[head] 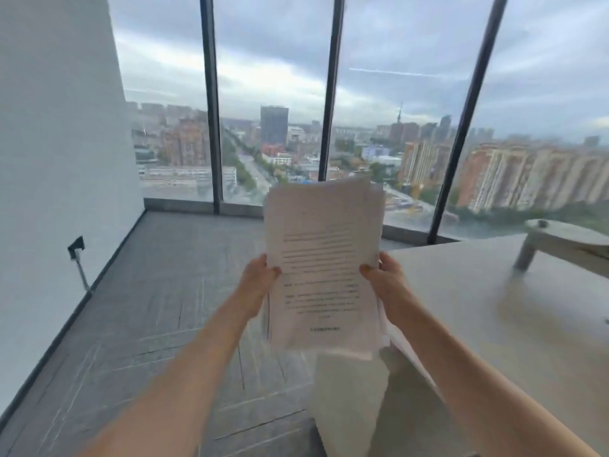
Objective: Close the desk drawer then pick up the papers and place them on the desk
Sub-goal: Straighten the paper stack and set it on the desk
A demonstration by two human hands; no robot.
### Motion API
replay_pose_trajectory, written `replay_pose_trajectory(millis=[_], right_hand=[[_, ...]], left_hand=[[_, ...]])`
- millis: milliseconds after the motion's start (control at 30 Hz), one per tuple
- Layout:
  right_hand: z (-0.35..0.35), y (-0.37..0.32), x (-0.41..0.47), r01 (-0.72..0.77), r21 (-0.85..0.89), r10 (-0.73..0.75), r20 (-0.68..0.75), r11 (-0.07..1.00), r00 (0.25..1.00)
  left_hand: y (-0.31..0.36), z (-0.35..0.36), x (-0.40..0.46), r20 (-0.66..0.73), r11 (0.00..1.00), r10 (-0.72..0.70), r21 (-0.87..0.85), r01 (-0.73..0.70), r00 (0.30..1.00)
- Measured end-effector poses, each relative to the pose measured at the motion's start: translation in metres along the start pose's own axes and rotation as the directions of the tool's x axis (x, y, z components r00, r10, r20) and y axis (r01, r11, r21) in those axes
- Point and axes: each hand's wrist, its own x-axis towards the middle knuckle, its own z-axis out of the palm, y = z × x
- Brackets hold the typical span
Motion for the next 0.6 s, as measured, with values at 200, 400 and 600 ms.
replay_pose_trajectory(millis=[200,400,600], right_hand=[[-0.155,-0.086,-0.105,0.137,-0.150,-0.174,-0.271,0.979,0.947],[-0.271,-0.110,-0.207,0.167,-0.187,-0.239,-0.486,0.968,0.840],[-0.346,-0.106,-0.271,0.124,-0.230,-0.250,-0.673,0.965,0.696]], left_hand=[[0.120,0.108,-0.086,0.192,0.978,0.190,-0.121,-0.169,0.963],[0.182,0.206,-0.167,0.389,0.945,0.312,-0.219,-0.242,0.867],[0.200,0.295,-0.210,0.561,0.928,0.370,-0.254,-0.271,0.741]])
